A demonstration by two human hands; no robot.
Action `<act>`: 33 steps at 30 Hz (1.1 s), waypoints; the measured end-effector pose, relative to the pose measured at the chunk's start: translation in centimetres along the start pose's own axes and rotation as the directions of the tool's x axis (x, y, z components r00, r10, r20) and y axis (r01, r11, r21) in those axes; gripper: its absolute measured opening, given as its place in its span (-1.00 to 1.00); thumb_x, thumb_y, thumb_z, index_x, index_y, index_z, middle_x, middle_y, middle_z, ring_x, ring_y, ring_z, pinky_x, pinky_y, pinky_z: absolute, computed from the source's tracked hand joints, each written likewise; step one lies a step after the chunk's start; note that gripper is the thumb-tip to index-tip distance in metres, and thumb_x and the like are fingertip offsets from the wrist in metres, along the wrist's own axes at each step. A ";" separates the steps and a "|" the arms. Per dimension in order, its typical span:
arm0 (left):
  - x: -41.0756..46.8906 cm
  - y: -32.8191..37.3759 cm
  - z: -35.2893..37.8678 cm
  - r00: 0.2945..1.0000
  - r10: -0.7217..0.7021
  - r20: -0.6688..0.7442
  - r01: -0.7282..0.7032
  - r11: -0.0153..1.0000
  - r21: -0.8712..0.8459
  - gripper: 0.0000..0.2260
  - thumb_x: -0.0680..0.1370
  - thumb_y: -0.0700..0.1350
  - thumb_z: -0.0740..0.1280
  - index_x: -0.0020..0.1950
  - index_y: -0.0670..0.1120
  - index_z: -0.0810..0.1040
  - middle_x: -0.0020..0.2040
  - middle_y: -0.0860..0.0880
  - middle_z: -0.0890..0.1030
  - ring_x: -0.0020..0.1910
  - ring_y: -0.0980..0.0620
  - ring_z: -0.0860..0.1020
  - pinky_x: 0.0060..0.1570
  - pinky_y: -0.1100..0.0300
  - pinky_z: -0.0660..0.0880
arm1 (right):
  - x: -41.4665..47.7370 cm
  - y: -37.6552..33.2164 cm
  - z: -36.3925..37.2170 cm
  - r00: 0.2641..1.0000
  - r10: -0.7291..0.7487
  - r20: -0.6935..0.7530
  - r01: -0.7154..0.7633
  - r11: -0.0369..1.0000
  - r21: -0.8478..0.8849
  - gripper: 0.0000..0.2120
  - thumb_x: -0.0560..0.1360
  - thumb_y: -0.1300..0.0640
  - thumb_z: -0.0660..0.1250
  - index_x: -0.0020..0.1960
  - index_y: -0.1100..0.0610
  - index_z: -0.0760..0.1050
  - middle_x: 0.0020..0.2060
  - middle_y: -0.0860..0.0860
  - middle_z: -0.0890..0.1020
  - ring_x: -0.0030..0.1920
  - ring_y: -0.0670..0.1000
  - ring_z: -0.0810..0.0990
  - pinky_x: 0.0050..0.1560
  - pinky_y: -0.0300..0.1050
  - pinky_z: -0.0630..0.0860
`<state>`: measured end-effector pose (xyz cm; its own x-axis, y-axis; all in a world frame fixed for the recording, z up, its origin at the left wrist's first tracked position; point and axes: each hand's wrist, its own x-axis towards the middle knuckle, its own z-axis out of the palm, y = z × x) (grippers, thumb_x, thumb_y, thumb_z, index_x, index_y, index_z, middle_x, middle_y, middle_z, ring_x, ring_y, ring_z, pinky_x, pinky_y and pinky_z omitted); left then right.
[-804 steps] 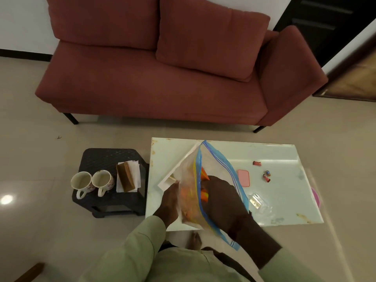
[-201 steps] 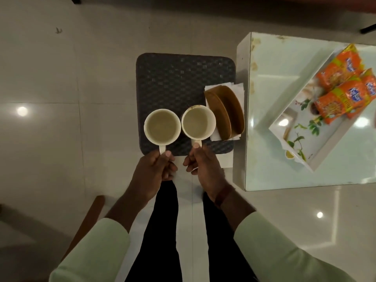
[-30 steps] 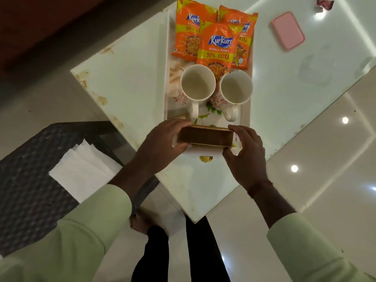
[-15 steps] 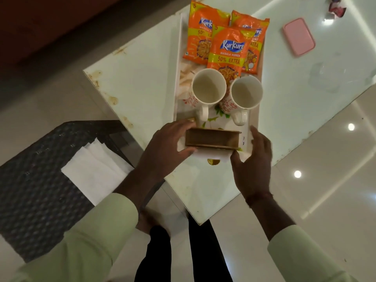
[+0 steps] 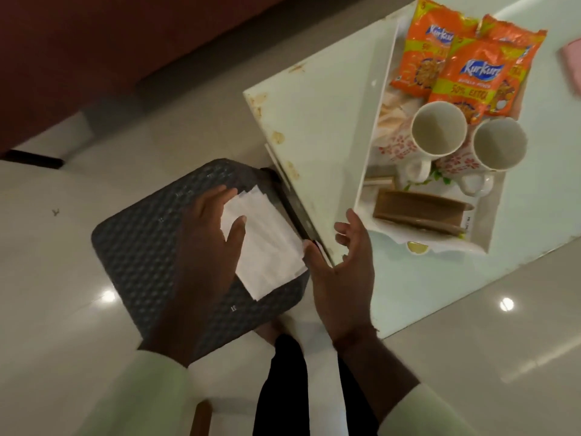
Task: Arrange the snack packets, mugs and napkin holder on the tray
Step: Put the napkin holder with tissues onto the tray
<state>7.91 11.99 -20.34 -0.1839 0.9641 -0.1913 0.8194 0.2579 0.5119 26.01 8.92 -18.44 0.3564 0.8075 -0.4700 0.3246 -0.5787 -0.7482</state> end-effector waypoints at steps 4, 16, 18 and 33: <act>0.1 -2.2 0.2 0.990 -0.131 0.057 0.123 0.985 0.121 -0.55 0.55 0.04 0.35 0.41 -0.01 0.37 0.41 -0.07 0.41 0.38 -0.08 0.36 0.37 -0.01 0.33 | -1.0 1.1 3.9 0.969 0.196 0.151 -0.190 0.980 -0.050 -0.03 0.33 -0.20 0.52 0.56 -0.13 0.02 0.48 -0.11 0.32 0.46 -0.01 0.31 0.48 0.04 0.23; -0.1 -3.4 2.0 0.978 -0.197 0.076 0.200 0.979 -0.039 -0.52 0.45 0.05 0.45 0.31 -0.03 0.42 0.21 -0.07 0.57 0.13 -0.09 0.55 0.17 -0.01 0.49 | -1.9 3.2 7.1 0.988 0.149 -0.039 -0.154 0.977 -0.148 -0.57 0.36 -0.11 0.51 0.13 0.04 0.49 0.12 -0.04 0.52 0.16 0.03 0.50 0.22 0.05 0.54; -0.2 -3.5 1.7 0.967 -0.226 0.117 0.233 0.971 -0.051 -0.54 0.47 0.05 0.43 0.33 -0.05 0.45 0.22 -0.07 0.58 0.12 -0.06 0.56 0.15 0.03 0.49 | -2.0 2.8 6.6 0.993 0.096 -0.069 -0.104 0.986 -0.132 -0.78 0.41 -0.03 0.48 -0.02 -0.02 0.51 0.02 -0.08 0.53 0.09 0.00 0.51 0.12 -0.04 0.56; -3.3 4.1 -3.5 0.827 0.005 0.562 0.451 0.591 -0.669 -0.45 0.30 -0.06 0.50 0.22 0.22 0.41 0.13 0.22 0.60 0.09 0.30 0.58 -0.10 0.39 0.56 | -0.3 -1.4 -8.9 0.893 -0.118 0.434 0.036 0.981 0.192 -0.79 0.53 0.01 0.32 0.14 -0.21 0.49 0.05 -0.11 0.67 0.04 -0.07 0.66 -0.13 -0.10 0.58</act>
<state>9.96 10.04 -14.69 0.1571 0.7635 -0.6264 0.0381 0.6291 0.7764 33.22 8.50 -13.06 -0.1005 0.8388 -0.5351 0.1624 -0.5168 -0.8406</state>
